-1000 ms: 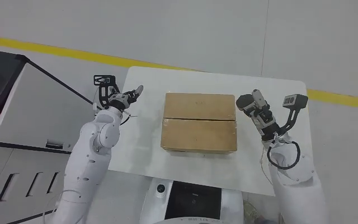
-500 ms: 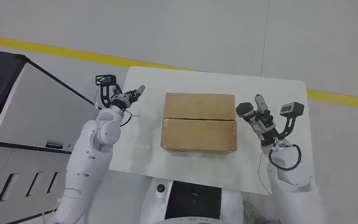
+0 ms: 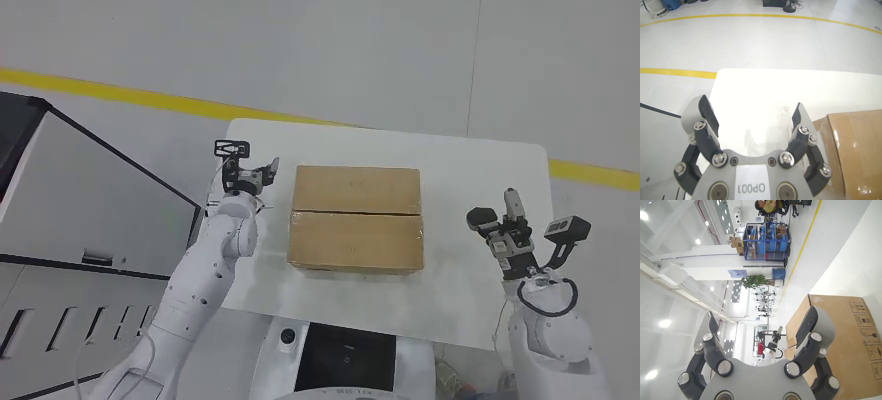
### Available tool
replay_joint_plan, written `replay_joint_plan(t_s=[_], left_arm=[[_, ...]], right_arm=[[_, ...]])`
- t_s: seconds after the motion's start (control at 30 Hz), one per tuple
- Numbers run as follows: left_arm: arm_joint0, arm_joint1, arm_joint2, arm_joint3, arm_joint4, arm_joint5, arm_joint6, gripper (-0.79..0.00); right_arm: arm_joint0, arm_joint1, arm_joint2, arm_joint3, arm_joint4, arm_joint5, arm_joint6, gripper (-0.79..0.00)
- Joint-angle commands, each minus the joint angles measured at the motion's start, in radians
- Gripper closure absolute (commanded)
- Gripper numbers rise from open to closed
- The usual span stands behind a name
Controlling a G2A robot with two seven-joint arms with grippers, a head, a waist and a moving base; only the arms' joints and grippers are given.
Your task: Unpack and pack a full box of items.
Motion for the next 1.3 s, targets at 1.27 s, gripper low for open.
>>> replay_joint_plan(t_s=[1.27], left_arm=[[0.047,-0.027,-0.029,-0.166,0.061,-0.034,-0.092,-0.785]], right_arm=[[0.032,0.008,-0.032,0.088,-0.060,0.005,0.034,-0.760]])
